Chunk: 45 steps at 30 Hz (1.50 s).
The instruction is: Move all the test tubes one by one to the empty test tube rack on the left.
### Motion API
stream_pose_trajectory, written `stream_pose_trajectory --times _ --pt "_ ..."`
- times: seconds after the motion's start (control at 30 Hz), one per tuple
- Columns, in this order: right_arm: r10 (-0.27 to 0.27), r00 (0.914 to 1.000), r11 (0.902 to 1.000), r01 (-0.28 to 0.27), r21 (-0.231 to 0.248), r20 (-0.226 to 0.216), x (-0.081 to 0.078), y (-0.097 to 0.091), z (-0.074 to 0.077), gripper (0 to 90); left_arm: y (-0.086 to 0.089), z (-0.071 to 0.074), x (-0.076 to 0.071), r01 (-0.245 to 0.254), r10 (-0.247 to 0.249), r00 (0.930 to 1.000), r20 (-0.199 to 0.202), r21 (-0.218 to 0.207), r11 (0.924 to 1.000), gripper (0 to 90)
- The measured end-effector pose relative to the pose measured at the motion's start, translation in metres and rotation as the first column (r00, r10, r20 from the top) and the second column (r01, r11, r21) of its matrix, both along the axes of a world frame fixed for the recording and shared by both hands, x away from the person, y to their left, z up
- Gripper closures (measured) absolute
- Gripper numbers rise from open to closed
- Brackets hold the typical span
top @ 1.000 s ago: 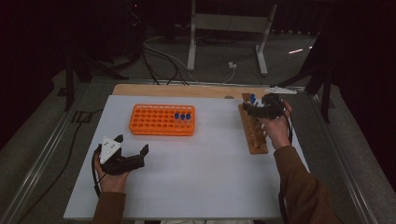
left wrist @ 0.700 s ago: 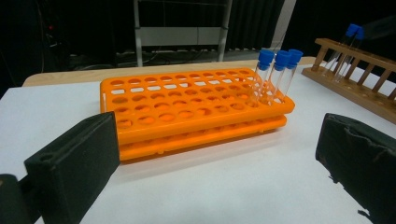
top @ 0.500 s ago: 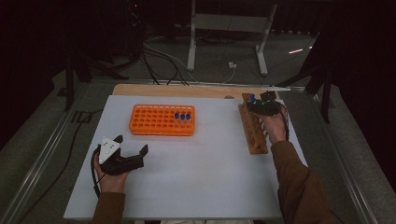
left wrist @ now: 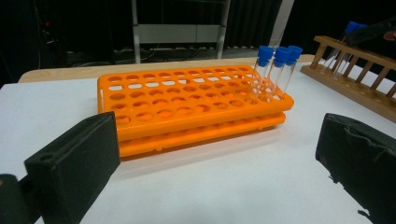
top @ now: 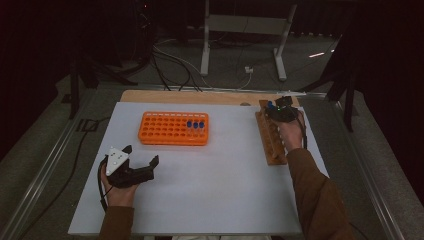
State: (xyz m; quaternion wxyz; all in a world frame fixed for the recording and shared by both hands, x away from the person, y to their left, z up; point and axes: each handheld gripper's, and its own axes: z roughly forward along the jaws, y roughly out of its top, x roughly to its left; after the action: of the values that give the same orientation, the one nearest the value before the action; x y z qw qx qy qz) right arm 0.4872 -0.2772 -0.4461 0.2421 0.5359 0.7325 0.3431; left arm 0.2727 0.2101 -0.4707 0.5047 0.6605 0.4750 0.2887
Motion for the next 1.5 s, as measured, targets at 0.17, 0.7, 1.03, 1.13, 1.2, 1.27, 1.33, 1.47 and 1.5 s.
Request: stream_pose_trajectory --times 0.17,0.7,1.03,1.13,1.2,1.27,1.33,1.47,1.5 --pt "0.012 0.9999 0.9996 -0.012 -0.026 0.005 -0.001 0.002 0.000 76.4 0.000 0.000 0.000 0.001 -0.001 1.0000 0.000 0.000 1.0000 0.8" --pt "0.019 0.9984 0.9998 -0.019 0.000 0.054 -0.010 0.001 0.015 76.7 -0.002 -0.002 0.001 0.005 -0.004 0.9999 -0.011 0.013 0.9999 0.8" --pt "0.028 0.9941 0.9994 -0.029 0.016 0.105 -0.020 -0.001 0.032 76.7 -0.002 -0.003 0.002 0.002 -0.002 0.9999 -0.015 0.016 0.9999 0.8" --pt "0.031 0.9923 0.9993 -0.034 0.019 0.120 -0.023 -0.003 0.038 76.7 -0.003 -0.003 0.001 0.003 -0.003 0.9999 -0.016 0.019 0.9998 0.9" --pt "0.034 0.9907 0.9992 -0.037 0.018 0.132 -0.025 -0.004 0.042 76.8 -0.003 -0.003 0.002 0.002 -0.002 0.9999 -0.015 0.019 0.9998 0.9" --pt "0.038 0.9891 0.9990 -0.041 0.019 0.142 -0.027 -0.005 0.045 76.8 -0.004 -0.003 0.002 0.002 -0.002 0.9999 -0.016 0.019 0.9998 0.8" --pt "0.044 0.9872 0.9987 -0.047 0.020 0.154 -0.029 -0.006 0.048 76.8 -0.004 -0.003 0.002 0.002 -0.002 0.9999 -0.017 0.020 0.9998 0.8" --pt "0.052 0.9837 0.9978 -0.059 0.031 0.172 -0.033 -0.007 0.055 76.8 -0.004 -0.004 0.002 0.003 -0.003 0.9998 -0.018 0.023 0.9997 0.9" --pt "0.056 0.9822 0.9975 -0.063 0.033 0.179 -0.034 -0.007 0.057 76.8 -0.004 -0.004 0.002 0.003 -0.002 0.9998 -0.019 0.023 0.9997 0.9"
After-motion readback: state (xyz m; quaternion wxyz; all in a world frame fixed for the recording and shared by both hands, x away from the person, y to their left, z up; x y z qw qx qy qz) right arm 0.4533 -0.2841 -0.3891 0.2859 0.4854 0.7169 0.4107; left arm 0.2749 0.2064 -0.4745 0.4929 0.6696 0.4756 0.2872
